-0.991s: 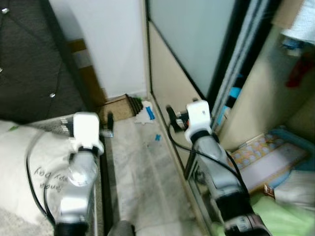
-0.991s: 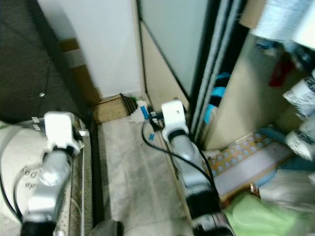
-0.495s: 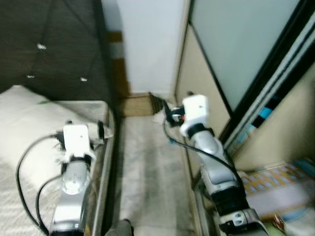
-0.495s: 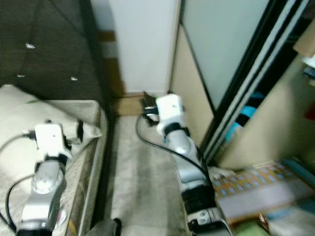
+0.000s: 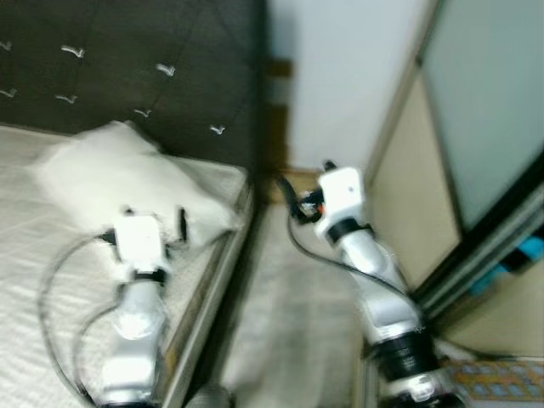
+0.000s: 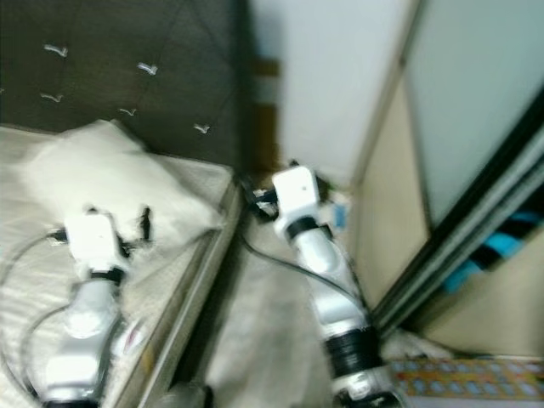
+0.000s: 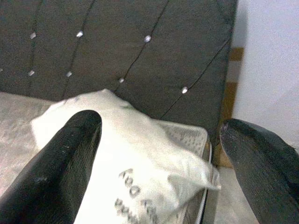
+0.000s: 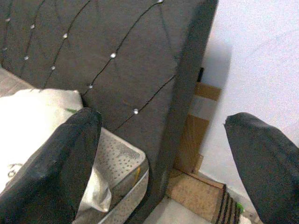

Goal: Clean up the room

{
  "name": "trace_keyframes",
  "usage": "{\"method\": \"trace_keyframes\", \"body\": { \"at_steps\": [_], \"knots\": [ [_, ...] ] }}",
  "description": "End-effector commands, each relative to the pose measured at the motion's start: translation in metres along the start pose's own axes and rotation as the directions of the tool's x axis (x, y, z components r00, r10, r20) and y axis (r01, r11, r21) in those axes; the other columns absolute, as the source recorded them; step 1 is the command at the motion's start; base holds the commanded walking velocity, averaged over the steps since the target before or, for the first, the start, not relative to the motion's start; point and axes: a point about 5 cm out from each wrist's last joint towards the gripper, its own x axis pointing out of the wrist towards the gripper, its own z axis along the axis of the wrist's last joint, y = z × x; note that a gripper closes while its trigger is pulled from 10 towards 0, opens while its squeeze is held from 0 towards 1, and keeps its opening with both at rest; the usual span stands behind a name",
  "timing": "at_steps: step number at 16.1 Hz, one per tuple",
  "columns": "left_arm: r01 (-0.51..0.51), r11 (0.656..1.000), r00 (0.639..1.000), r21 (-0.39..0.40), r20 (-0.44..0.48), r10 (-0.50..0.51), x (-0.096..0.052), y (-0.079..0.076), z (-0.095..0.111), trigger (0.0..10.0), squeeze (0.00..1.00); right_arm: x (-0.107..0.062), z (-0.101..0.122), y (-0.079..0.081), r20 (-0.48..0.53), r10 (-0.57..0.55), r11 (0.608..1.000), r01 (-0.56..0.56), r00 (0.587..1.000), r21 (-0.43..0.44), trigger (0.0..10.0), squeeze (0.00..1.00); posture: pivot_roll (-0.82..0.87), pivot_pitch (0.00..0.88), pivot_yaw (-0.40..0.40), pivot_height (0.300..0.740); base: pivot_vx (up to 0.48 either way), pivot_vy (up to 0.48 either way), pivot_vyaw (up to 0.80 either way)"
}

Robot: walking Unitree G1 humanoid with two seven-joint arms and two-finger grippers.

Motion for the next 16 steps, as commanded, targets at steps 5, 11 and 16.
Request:
{"method": "trace_keyframes", "body": {
  "at_steps": [5,11,16],
  "knots": [
    [0.005,1.0,1.0,-0.007,0.025,-0.005,0.0021,0.005,0.0069,10.0,0.0,0.0011,0.0057,0.0034,0.023,0.013,1.0,-0.013,1.0,0.022,10.0,0.0,0.02,0.0,-0.063,0.74,0.0,0.0,0.8],
    [-0.017,0.999,0.998,0.033,0.061,0.015,-0.0001,0.0089,0.0091,10.0,0.0,0.0016,0.0061,0.0051,0.022,0.03,0.999,-0.031,0.999,0.038,10.0,0.0,0.03,0.0,-0.069,0.74,0.0,0.0,0.8],
    [-0.052,0.998,0.996,0.028,0.067,0.05,-0.0016,0.0119,0.0117,10.0,0.0,0.0013,0.0025,0.0019,0.005,0.014,0.999,-0.014,1.0,0.042,10.0,0.0,0.04,0.0,-0.072,0.74,0.0,0.0,0.8]
  ]
}}
